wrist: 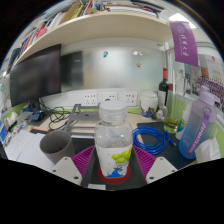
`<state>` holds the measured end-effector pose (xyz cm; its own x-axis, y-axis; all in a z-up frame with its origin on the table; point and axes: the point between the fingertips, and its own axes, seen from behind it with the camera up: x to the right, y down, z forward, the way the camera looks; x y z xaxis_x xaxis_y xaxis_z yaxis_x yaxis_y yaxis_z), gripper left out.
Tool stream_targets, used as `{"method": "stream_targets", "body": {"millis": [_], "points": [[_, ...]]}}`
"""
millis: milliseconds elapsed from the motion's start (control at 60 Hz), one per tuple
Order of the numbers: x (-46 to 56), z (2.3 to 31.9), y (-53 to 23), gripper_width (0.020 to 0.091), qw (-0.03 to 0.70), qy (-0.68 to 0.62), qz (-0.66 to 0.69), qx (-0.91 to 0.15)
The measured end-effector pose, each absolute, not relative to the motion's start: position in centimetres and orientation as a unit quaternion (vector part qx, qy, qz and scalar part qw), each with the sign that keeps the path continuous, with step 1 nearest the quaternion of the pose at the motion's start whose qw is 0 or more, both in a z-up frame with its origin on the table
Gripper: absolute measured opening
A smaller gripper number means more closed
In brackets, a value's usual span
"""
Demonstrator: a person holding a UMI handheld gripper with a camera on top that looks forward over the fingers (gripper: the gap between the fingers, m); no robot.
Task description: Pour water
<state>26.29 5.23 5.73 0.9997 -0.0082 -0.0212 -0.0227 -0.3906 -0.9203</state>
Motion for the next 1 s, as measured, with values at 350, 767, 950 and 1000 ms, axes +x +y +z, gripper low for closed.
{"method": "stream_targets", "body": {"millis": [350, 767, 950, 1000], "points": [[24.4, 10.6, -4.9, 0.0774, 0.486, 0.077, -0.016, -0.870], [20.9, 19.8, -7.4, 0.0780, 0.519, 0.056, -0.049, -0.852], [20.5, 21.1, -7.3, 0.0774, 0.531, 0.063, -0.059, -0.843], [20.5, 21.0, -7.2, 0.0773, 0.530, 0.066, -0.061, -0.843]]}}
